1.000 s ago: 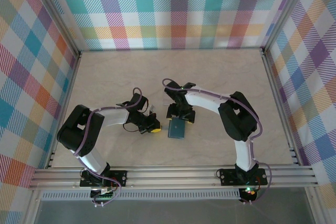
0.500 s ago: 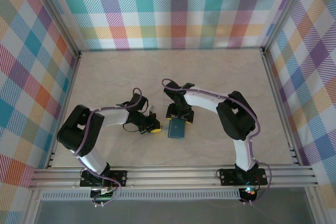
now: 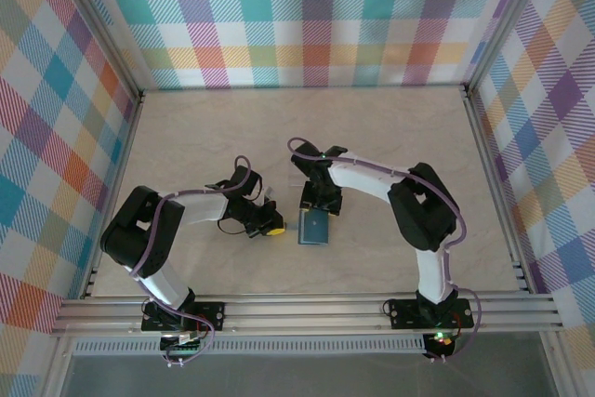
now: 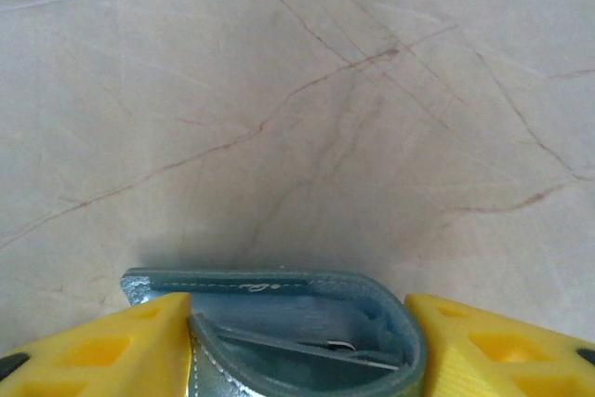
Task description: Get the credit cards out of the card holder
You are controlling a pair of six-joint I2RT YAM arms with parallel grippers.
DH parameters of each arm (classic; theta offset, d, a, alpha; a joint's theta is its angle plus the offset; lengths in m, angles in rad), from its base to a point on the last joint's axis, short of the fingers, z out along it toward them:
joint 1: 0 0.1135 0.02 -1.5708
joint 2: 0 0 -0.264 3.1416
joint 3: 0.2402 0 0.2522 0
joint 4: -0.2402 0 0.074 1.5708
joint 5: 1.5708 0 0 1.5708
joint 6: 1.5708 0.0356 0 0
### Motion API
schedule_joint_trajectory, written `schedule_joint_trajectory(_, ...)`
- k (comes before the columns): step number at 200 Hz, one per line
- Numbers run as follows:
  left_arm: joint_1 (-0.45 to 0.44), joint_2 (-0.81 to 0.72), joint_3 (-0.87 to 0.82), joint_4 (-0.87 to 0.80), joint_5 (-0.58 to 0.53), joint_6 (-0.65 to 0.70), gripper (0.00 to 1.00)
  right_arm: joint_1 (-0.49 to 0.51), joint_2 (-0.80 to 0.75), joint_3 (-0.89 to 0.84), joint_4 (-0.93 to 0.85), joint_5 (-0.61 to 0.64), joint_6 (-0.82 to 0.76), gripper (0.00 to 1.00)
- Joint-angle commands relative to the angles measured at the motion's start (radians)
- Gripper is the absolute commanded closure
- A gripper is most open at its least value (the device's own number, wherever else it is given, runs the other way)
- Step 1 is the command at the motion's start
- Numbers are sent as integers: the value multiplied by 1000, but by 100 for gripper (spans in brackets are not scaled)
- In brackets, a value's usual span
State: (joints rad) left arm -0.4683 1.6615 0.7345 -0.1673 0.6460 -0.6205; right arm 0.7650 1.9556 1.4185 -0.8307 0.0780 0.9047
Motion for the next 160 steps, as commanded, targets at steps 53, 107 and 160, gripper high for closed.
schedule_joint_trajectory(53,39,1,-74,-35,-100,-44,100,-7,-134,-71,-101,45,-14,45)
schedule_joint_trajectory(107,42,-23,-71,-16,-79,-55,100,-9,-153,-98,-61,27,-40,54)
schedule_joint_trajectory(160,4,-148,-16,-70,-37,-35,95,-19,-174,-181,198,-160,-9,55)
